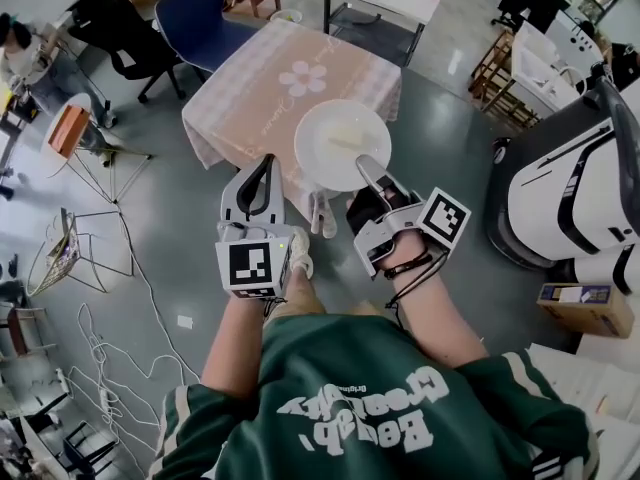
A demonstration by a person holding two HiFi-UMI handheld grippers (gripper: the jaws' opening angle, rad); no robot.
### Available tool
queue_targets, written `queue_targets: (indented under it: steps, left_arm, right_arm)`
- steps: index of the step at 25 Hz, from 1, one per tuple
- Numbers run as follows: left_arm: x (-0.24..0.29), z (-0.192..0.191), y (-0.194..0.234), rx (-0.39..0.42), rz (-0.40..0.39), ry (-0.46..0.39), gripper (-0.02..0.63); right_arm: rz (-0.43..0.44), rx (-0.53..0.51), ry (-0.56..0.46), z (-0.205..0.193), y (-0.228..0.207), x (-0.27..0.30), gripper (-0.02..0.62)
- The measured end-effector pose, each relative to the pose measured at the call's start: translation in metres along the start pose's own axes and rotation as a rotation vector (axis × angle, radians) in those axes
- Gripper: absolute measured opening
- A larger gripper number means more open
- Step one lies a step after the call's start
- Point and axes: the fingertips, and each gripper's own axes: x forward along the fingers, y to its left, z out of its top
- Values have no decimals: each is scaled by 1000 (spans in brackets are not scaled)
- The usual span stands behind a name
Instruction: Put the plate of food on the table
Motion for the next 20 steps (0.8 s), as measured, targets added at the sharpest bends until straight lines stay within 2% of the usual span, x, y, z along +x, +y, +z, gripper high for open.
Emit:
queue_targets:
  steps: [20]
  left_arm:
    - [132,-13,96,3,-48,23,9]
  right_arm:
    - [-68,-11,-11,38,-15,152,29]
